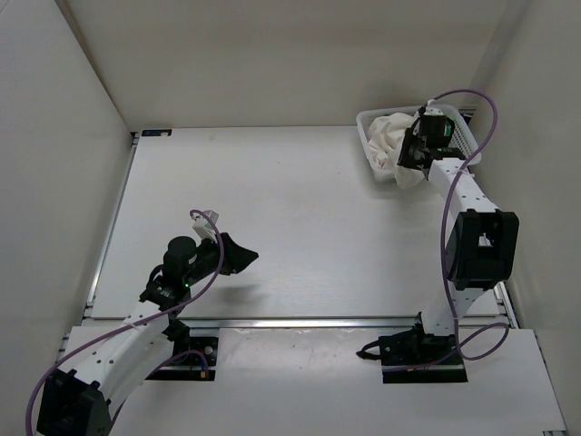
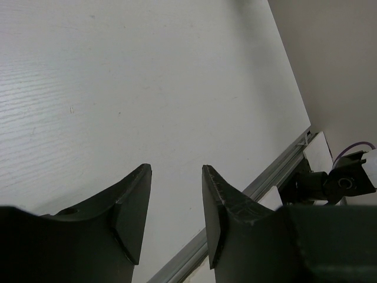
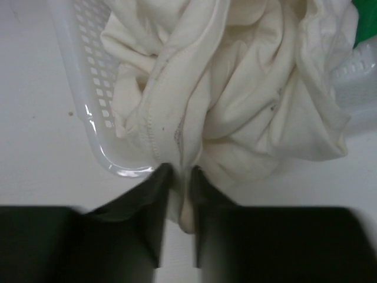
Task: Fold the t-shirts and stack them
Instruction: Grab crumpled tshirt from bin with the right arm, then move the tshirt to the center of the board
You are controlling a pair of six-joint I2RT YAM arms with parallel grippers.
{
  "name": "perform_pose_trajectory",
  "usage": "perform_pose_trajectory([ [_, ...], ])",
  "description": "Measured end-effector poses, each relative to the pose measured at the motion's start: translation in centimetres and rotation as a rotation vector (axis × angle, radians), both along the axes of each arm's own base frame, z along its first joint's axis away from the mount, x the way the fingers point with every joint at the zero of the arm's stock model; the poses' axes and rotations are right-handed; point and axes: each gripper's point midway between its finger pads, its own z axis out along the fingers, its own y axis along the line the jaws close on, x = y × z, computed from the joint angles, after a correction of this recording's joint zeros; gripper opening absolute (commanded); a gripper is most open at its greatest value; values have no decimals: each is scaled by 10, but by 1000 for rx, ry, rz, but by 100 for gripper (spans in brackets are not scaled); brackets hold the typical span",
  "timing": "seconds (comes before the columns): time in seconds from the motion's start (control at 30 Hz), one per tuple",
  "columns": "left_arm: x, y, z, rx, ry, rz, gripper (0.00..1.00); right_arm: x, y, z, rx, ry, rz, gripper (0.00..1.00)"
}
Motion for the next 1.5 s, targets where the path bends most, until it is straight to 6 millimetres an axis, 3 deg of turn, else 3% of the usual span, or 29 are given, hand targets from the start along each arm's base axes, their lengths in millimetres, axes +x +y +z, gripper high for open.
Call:
perform_pose_trajectory([
  [0.03, 0, 0, 0, 0, 0, 0, 49, -1, 1, -2, 3, 7, 2, 1],
  [0.2, 0, 0, 0, 0, 0, 0, 49, -1, 1, 6, 18, -13, -14, 0],
  [0.3, 0, 0, -1, 2, 5, -1, 49, -1, 1, 41, 24, -79, -14, 0],
  [0.4, 1, -1, -3, 3, 14, 0, 49, -2, 8, 116, 36, -239, 12, 0],
  [0.5, 3, -2, -1, 4, 18, 0, 50, -24, 25, 210, 40, -455, 66, 1],
  [0.57, 6, -3, 5, 0, 11, 1, 51, -53, 57, 277, 48, -621, 150, 0],
  [0.67, 13, -4, 19, -10, -12, 5, 51, -120, 129, 368, 82, -869, 359, 0],
  [0.77, 19, -3, 33, -21, -38, 19, 51, -184, 189, 429, 141, -1039, 570, 0],
  [0.83, 24, 1, 39, -28, -50, 39, 51, -215, 209, 464, 181, -1134, 663, 0],
  [0.97, 33, 17, 44, -33, -60, 102, 52, -237, 222, 499, 229, -1226, 753, 0],
  [1.07, 37, 33, 45, -29, -59, 161, 52, -220, 221, 485, 252, -1188, 780, 0],
  [1.1, 38, 37, 46, -26, -60, 178, 53, -208, 219, 473, 261, -1157, 779, 1],
  [1.17, 39, 47, 49, -14, -68, 217, 53, -175, 208, 430, 289, -1060, 760, 0],
  [1.27, 41, 55, 57, 1, -85, 251, 53, -125, 193, 327, 367, -849, 722, 0],
  [1.4, 43, 59, 55, 35, -84, 267, 55, -87, 158, 148, 517, -452, 567, 1],
  [1.47, 42, 61, 47, 65, -64, 280, 56, -81, 136, 89, 571, -312, 468, 7],
  [1.5, 42, 63, 42, 79, -50, 286, 57, -77, 126, 70, 590, -266, 424, 9],
])
